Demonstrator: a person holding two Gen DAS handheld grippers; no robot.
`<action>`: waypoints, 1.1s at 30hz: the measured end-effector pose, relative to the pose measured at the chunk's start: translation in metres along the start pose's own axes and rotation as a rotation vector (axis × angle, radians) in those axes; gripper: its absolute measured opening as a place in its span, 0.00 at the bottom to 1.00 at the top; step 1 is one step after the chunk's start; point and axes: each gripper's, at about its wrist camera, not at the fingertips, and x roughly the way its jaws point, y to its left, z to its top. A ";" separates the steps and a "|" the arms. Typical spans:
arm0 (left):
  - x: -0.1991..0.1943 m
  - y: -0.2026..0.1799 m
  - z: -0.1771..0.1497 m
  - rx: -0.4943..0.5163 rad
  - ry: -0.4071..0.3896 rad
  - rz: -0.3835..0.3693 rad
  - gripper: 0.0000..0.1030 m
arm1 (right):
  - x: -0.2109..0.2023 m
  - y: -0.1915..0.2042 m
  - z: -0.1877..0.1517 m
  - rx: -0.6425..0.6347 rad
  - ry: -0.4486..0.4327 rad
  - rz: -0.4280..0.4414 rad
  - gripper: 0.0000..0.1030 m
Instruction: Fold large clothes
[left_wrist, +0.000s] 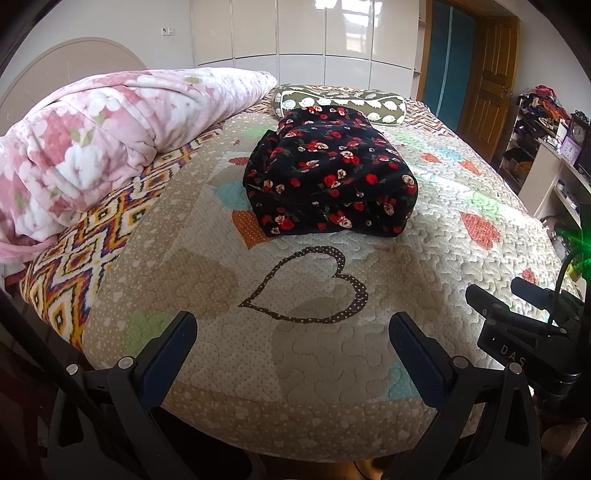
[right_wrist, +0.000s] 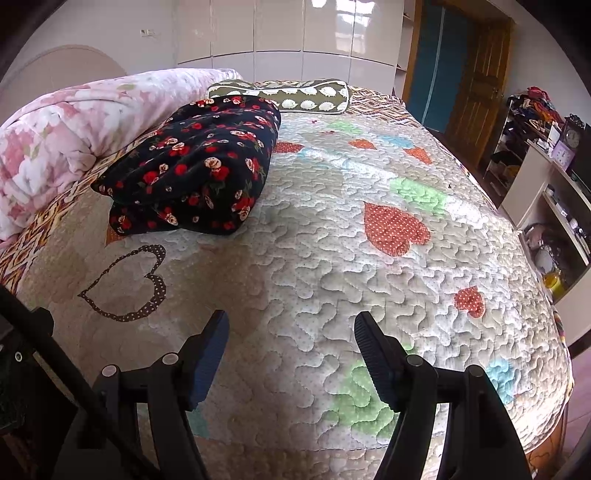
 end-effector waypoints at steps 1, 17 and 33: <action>0.001 -0.001 0.000 0.001 0.003 -0.002 1.00 | 0.000 0.000 0.000 0.000 0.001 -0.001 0.73; 0.008 0.000 -0.002 -0.001 0.022 -0.025 1.00 | 0.009 -0.002 -0.002 0.008 0.026 -0.013 0.73; 0.016 0.002 -0.004 -0.018 0.046 -0.047 1.00 | 0.016 -0.001 -0.005 0.005 0.048 -0.038 0.73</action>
